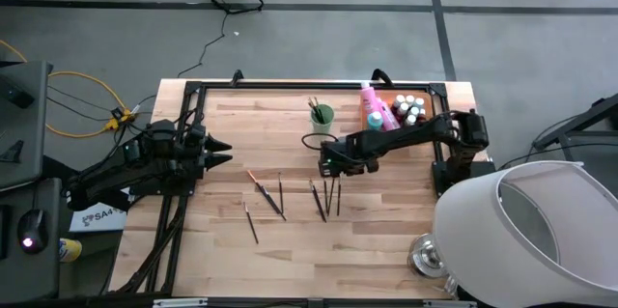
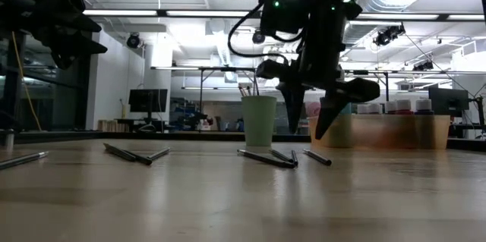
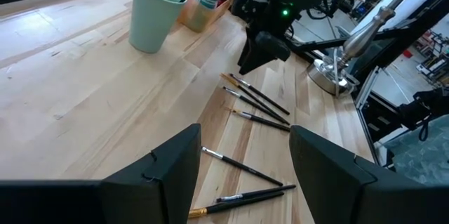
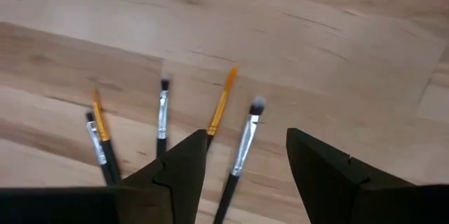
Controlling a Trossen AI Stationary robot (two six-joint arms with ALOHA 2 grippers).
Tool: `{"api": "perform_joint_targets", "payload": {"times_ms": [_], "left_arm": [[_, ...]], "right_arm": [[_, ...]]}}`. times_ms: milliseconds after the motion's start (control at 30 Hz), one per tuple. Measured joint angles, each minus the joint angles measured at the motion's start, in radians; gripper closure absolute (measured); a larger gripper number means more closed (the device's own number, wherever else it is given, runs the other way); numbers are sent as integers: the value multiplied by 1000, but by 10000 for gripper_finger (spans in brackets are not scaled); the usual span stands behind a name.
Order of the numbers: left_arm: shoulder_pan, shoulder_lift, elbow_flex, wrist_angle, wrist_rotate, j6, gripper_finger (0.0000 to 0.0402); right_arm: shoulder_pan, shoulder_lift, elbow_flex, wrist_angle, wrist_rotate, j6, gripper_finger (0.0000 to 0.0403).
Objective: Pick & Place Paint Supplies
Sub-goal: Put the silver paintbrush into the green cup
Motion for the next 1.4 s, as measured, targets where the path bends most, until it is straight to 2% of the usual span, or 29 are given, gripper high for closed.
{"api": "perform_joint_targets", "payload": {"times_ms": [133, 433, 667, 1400], "left_arm": [[0, 0, 0, 0, 0, 0, 187], [0, 0, 0, 0, 0, 0, 187], [0, 0, 0, 0, 0, 0, 187], [0, 0, 0, 0, 0, 0, 187]], "right_arm": [[-3, 12, 3, -10, 28, 6, 211], [-9, 75, 4, 20, 15, 11, 219], [-10, 78, 5, 6, 41, 11, 239], [-11, 108, 5, -8, 31, 0, 305]]}}
